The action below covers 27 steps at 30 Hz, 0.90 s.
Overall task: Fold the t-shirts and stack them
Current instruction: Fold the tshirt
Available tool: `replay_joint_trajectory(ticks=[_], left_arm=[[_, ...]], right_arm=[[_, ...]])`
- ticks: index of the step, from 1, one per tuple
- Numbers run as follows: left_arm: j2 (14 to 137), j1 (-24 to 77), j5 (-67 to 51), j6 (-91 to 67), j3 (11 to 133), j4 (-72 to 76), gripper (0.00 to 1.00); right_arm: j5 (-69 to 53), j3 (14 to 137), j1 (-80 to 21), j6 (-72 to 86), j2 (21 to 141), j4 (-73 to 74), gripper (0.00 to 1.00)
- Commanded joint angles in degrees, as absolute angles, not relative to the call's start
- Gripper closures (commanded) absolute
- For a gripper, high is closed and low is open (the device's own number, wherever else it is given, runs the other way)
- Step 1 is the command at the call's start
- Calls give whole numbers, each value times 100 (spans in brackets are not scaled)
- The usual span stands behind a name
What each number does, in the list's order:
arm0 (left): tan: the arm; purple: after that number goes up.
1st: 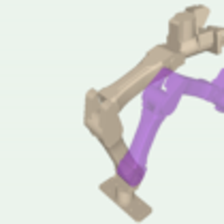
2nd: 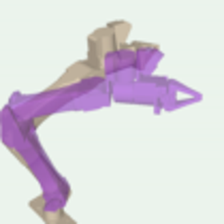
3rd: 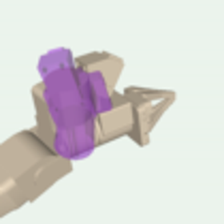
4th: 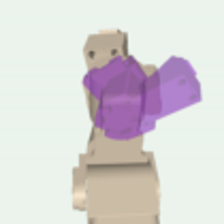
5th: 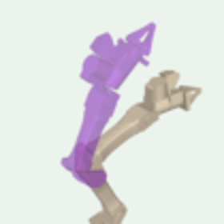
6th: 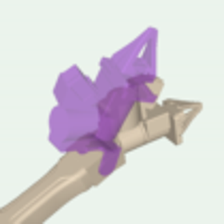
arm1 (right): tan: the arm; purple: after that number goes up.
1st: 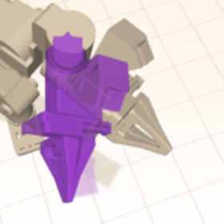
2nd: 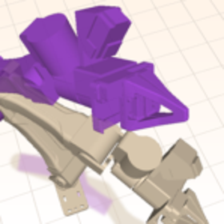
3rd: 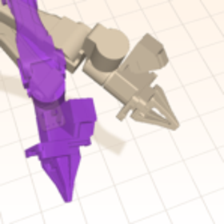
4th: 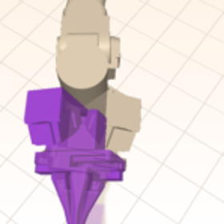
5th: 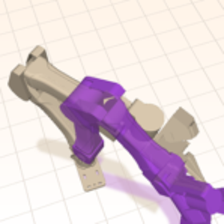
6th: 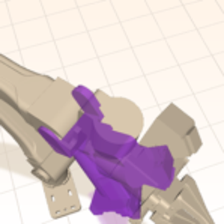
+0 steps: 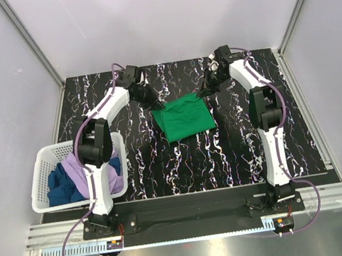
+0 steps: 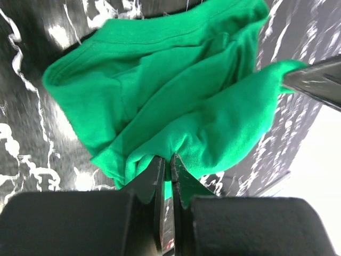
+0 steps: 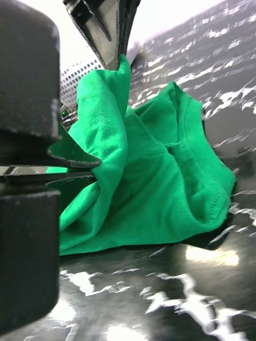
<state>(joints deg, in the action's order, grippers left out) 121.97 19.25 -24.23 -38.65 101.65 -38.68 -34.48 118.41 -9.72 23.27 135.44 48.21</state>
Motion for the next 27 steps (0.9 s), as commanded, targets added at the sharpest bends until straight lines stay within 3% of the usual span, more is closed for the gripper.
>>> replay_joint_trajectory(ticks=[1, 3, 8, 18, 22, 27], left_arm=[[12225, 1784, -2716, -4131, 10319, -3139, 100], [12156, 1749, -2742, -4192, 10196, -2963, 100], [11533, 1749, -2891, -4394, 9440, -2531, 100], [11048, 1705, -2725, -4237, 9212, -2909, 100], [11082, 1582, -2698, -4263, 9053, -2795, 100], [11539, 1354, -2716, -4342, 9272, -2689, 100]], right_arm=[[-4006, 12567, -897, 2417, 13824, 4676, 96], [-4113, 12937, -896, 2426, 14036, 4676, 100], [-4061, 12051, -896, 2733, 13283, 3859, 100], [-4210, 11821, -966, 3032, 12858, 3682, 100], [-4306, 12215, -1054, 3094, 13069, 3639, 100], [-4491, 13190, -1116, 3295, 14139, 3620, 90]])
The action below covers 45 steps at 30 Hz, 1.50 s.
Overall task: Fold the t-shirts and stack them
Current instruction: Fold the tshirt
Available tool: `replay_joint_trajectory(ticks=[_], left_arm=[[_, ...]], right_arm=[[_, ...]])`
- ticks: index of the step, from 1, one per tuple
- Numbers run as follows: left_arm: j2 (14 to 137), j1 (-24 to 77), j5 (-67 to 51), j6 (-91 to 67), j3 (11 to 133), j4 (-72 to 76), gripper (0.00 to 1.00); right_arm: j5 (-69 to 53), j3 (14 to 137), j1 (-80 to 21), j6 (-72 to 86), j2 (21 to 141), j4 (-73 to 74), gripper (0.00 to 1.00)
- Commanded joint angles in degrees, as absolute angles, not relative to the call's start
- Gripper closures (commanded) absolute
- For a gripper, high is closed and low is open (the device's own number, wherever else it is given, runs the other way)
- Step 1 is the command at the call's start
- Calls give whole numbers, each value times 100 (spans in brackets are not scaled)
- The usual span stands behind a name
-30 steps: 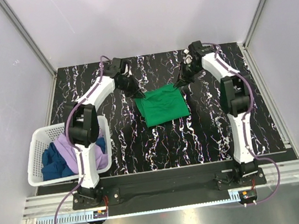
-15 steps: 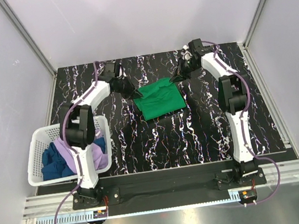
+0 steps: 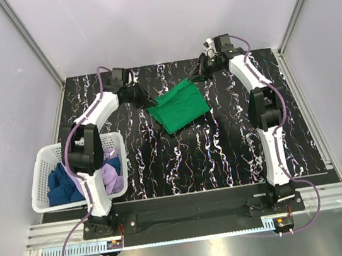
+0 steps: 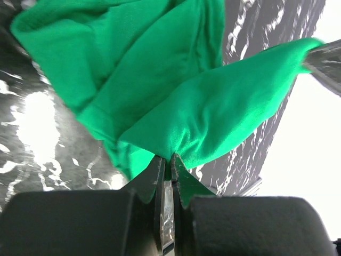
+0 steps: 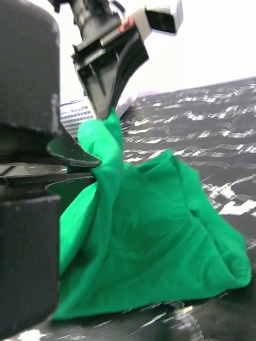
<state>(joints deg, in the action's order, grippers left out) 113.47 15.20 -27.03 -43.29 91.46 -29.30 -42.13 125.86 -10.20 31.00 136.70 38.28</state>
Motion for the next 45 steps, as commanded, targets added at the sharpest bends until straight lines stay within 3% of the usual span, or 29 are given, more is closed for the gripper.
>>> replay_joint_trajectory(ticks=[1, 3, 4, 6, 11, 13, 15, 16, 20, 22, 24, 27, 28, 29, 31, 38, 45], left_arm=[[11662, 1284, -2646, -4333, 9359, -2681, 100], [11786, 1222, -2488, -4324, 9378, -2593, 100], [11925, 1135, -2296, -4316, 9361, -2514, 96], [12137, 1020, -2049, -4324, 9526, -2566, 89], [12288, 844, -1671, -4123, 10097, -2733, 47], [12060, 844, -1477, -4096, 10064, -2699, 37], [11805, 844, -1416, -4061, 10116, -2803, 6], [11673, 844, -1354, -4043, 10134, -2943, 1], [11217, 914, -1432, -4104, 9923, -2875, 1], [11110, 1045, -1764, -4131, 9783, -2664, 3], [11109, 1160, -2081, -4166, 9712, -2339, 10], [11328, 1388, -2653, -4385, 9703, -2014, 32], [11503, 1476, -2915, -4542, 9694, -1908, 46], [11627, 1529, -3022, -4622, 9712, -1768, 55], [11916, 1704, -3146, -4676, 9773, -1757, 63], [12638, 2057, -2848, -4263, 10169, -2696, 68], [12569, 2101, -2268, -3762, 9484, -3278, 69]], right_arm=[[-4613, 13758, -1125, 3296, 14577, 3691, 88], [-4676, 14227, -1151, 3435, 14992, 3683, 75], [-4737, 14638, -1151, 3506, 15299, 3657, 57], [-4607, 14870, -1160, 3760, 15442, 3419, 42], [-4115, 14845, -1116, 3570, 15048, 3855, 30], [-3842, 14566, -1090, 3192, 14680, 4121, 30], [-3753, 14231, -1099, 2989, 14424, 4271, 30], [-3753, 13899, -1116, 2953, 14205, 4306, 31], [-3770, 13466, -1300, 2699, 13957, 4517, 37], [-3876, 13237, -1423, 2707, 13922, 4474, 47], [-3850, 13062, -1494, 2786, 13904, 4421, 65], [-3806, 12842, -1538, 3005, 13878, 4141, 70], [-3780, 12702, -1547, 3067, 13869, 4044, 81], [-3727, 12674, -1538, 3111, 13895, 3947, 85], [-3647, 12822, -1538, 3173, 14087, 4007, 96], [-3533, 12745, -1512, 3041, 14309, 4105, 96], [-3323, 11823, -1433, 2822, 14212, 3867, 96]])
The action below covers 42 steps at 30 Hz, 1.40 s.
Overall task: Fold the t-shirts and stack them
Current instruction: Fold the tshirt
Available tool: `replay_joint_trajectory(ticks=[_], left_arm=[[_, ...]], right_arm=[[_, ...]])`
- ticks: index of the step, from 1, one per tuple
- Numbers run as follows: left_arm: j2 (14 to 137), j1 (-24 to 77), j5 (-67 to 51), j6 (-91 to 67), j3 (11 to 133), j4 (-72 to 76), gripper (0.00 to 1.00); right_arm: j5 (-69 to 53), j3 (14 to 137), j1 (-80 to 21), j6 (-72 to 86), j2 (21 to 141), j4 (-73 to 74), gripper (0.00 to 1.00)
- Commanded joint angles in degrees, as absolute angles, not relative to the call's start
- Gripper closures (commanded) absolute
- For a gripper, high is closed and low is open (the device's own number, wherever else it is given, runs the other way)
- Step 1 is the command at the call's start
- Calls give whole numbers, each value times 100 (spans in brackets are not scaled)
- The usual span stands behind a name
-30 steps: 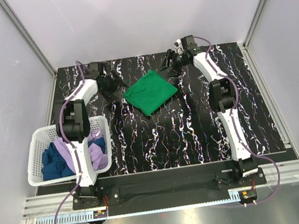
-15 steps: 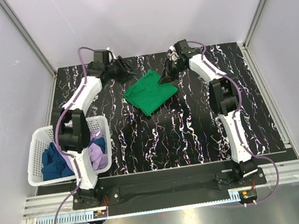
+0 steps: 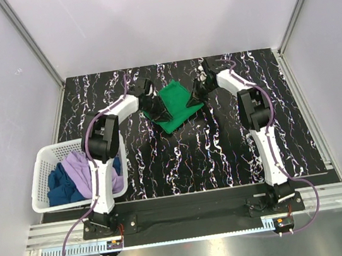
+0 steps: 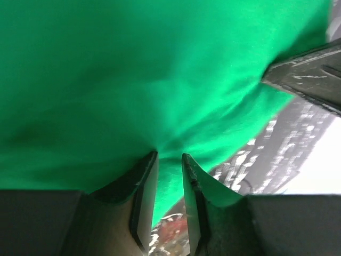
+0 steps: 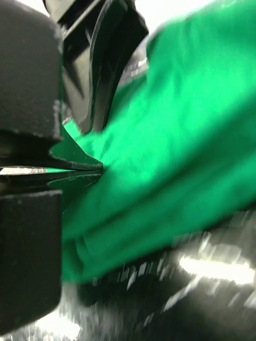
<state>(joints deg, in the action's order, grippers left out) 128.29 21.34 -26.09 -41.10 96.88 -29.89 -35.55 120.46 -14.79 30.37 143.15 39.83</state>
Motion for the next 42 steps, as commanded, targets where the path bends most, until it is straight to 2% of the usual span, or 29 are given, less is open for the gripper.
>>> replay_joint_trajectory(ticks=[1, 5, 7, 9, 12, 16, 18, 21, 22, 24, 25, 27, 28, 30, 32, 35, 38, 42], left_arm=[[12551, 2118, -2207, -3649, 9414, -3391, 69], [12577, 2223, -2109, -3375, 9335, -3690, 69], [12499, 2311, -2205, -3323, 9212, -3770, 69], [12323, 2416, -2162, -3296, 8791, -3788, 69], [11639, 2706, -2101, -3331, 7738, -3534, 69], [10760, 3189, -2171, -3419, 6602, -3314, 69], [10103, 3304, -2223, -3454, 6251, -3270, 64], [9233, 3349, -2250, -3463, 6012, -3418, 57], [9063, 3349, -2163, -3419, 6134, -3602, 51], [8782, 3340, -2110, -3340, 6318, -3761, 47], [8632, 3331, -2048, -3227, 6554, -3918, 43], [8561, 3296, -1969, -3129, 6767, -4069, 37], [8517, 3235, -1908, -3016, 6828, -4104, 32], [8517, 3121, -1837, -2936, 6891, -4157, 25], [8534, 2875, -1889, -2839, 6856, -4087, 24], [8656, 2655, -2082, -2620, 6724, -3912, 31], [8806, 2602, -2153, -2356, 6688, -3876, 32], [8973, 2584, -2040, -2154, 6618, -3797, 20]], right_arm=[[-3287, 11752, -1433, 2795, 14221, 3876, 96], [-3173, 11085, -1459, 2856, 13941, 3833, 99], [-3147, 10154, -1511, 2926, 13424, 3570, 100], [-3146, 9539, -1555, 3041, 13080, 3314, 99], [-3190, 7891, -1695, 3339, 12228, 2901, 99], [-3217, 6200, -1933, 3831, 10588, 2392, 99], [-3095, 5384, -1951, 4007, 9996, 2259, 98], [-2936, 4897, -1951, 3877, 9011, 2451, 94], [-2927, 4869, -1951, 3798, 8669, 2522, 92], [-2962, 4895, -1942, 3569, 8430, 2663, 86], [-3005, 4948, -1951, 3481, 8342, 2698, 76], [-3058, 5262, -1951, 3095, 8367, 2952, 64], [-3059, 5378, -1951, 2981, 8445, 2997, 53], [-2884, 5772, -1951, 2708, 8577, 3128, 47], [-2883, 5993, -1960, 2602, 8867, 3042, 45], [-2918, 6581, -1951, 2383, 9482, 3137, 45], [-2848, 7118, -1951, 2233, 10027, 3251, 44], [-2611, 7751, -1951, 1776, 10581, 3507, 42]])
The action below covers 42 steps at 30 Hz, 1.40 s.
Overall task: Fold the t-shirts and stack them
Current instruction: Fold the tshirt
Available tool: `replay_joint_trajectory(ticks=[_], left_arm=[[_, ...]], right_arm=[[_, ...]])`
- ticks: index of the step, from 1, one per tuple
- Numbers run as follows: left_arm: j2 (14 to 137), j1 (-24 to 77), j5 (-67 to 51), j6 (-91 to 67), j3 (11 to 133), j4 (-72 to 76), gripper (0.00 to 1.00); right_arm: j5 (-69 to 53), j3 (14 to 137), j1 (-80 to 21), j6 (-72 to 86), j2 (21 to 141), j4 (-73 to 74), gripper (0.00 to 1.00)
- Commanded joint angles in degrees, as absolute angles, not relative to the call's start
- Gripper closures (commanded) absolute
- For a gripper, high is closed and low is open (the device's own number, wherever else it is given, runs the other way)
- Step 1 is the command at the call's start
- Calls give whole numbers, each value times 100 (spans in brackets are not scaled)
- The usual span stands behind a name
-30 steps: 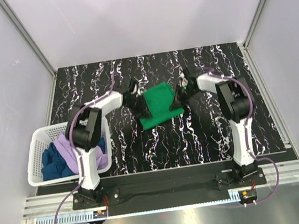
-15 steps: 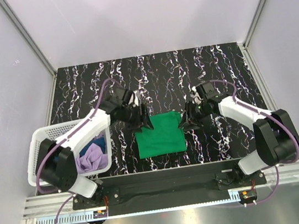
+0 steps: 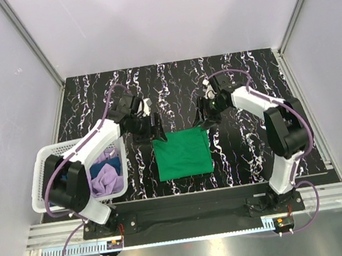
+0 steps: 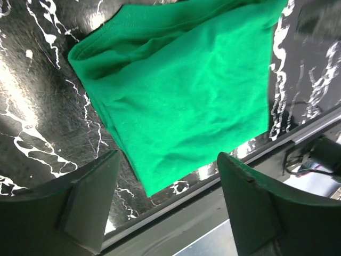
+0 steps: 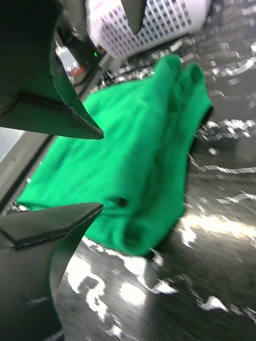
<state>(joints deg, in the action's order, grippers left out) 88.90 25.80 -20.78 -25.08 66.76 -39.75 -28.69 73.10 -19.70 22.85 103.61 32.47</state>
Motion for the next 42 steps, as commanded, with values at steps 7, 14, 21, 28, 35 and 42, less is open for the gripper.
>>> replay_joint_trajectory(ticks=[7, 14, 21, 28, 35, 42], left_arm=[[9421, 2540, -1574, -1934, 6662, -3806, 11], [10044, 2417, -1670, -1934, 6995, -3630, 27], [10370, 2303, -1608, -1855, 7286, -3595, 32], [10652, 2180, -2012, -1819, 7479, -3463, 53], [10477, 2180, -2312, -1951, 7357, -3331, 89], [9923, 2197, -2355, -2118, 7453, -3550, 85]], right_arm=[[-2619, 8130, -1960, 1758, 11127, 3507, 49], [-2610, 8183, -1951, 1872, 11268, 3490, 60], [-2672, 8235, -1951, 1986, 11364, 3366, 61], [-2812, 8209, -1951, 2136, 11329, 3296, 70], [-2927, 8051, -1951, 2513, 10960, 3270, 100], [-2576, 7726, -1951, 2935, 10091, 3656, 100]])
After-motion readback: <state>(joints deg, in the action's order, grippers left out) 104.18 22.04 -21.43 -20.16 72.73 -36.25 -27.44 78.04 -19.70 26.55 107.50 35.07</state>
